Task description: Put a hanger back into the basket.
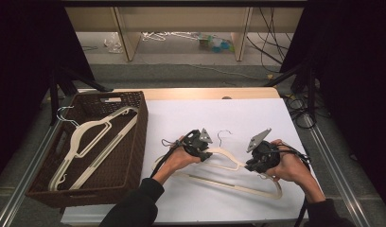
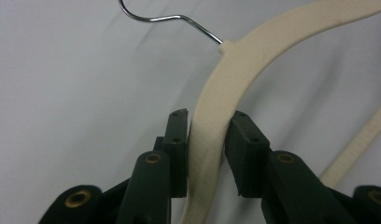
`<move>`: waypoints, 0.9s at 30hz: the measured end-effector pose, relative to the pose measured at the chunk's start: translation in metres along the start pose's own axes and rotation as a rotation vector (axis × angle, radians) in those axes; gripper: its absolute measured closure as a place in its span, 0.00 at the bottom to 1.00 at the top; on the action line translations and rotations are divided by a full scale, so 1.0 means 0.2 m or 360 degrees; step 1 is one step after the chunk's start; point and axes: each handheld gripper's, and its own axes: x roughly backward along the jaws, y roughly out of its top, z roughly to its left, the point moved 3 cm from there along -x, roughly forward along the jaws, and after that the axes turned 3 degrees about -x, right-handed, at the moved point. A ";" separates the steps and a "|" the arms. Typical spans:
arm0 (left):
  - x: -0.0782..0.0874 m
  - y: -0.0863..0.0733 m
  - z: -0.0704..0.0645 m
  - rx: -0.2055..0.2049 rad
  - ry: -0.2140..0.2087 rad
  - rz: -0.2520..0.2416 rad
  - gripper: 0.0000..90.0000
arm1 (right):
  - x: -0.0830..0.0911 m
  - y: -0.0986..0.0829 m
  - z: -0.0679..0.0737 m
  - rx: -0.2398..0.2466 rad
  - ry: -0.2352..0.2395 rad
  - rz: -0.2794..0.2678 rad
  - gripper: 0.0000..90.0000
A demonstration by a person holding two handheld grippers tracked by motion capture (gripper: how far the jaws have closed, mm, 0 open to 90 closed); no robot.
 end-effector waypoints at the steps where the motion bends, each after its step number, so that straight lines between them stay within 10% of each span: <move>1: 0.00 0.00 0.00 0.0000 0.0000 0.0000 0.78 | 0.00 0.00 0.00 0.0000 0.0000 0.0000 0.88; 12: 0.23 0.04 -0.05 -0.0016 -0.0077 -0.0144 0.84 | 0.06 -0.03 -0.02 0.0029 0.0000 -0.0122 0.84; 22: 0.43 0.04 -0.15 0.0150 -0.0237 -0.0409 0.94 | 0.19 -0.03 0.04 -0.0023 -0.0097 -0.0317 0.58; 27: 0.47 0.02 -0.14 0.0167 -0.0178 -0.0415 0.95 | 0.20 -0.03 0.05 -0.0056 -0.0101 -0.0397 0.56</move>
